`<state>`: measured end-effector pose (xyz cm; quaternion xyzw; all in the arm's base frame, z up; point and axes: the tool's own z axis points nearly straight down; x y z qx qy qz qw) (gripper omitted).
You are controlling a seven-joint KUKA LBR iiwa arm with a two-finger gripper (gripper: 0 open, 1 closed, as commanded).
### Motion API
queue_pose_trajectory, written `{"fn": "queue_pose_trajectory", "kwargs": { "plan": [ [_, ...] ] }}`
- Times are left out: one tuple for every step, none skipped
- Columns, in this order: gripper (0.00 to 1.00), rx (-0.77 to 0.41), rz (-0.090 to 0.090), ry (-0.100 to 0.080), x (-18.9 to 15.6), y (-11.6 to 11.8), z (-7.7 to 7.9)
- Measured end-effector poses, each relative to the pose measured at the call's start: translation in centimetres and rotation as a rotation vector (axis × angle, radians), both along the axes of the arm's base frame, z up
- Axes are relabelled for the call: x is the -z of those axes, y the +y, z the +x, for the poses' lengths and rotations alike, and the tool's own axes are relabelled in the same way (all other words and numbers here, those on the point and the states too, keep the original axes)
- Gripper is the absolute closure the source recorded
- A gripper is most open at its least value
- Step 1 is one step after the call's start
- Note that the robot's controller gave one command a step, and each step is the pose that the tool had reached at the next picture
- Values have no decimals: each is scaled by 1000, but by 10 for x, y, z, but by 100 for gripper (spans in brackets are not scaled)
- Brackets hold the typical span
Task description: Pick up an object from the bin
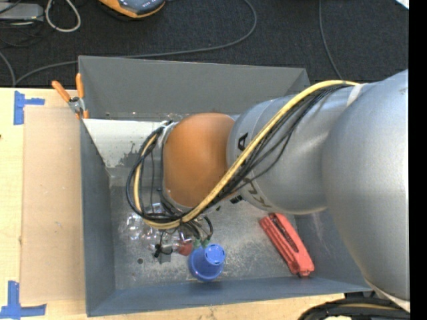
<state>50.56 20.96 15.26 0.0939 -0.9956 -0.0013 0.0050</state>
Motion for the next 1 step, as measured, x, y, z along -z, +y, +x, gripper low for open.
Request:
{"fn": "queue_pose_trajectory", "kwargs": {
  "plan": [
    [100, 83, -1, -3, -51, -57, 9]
  ]
}}
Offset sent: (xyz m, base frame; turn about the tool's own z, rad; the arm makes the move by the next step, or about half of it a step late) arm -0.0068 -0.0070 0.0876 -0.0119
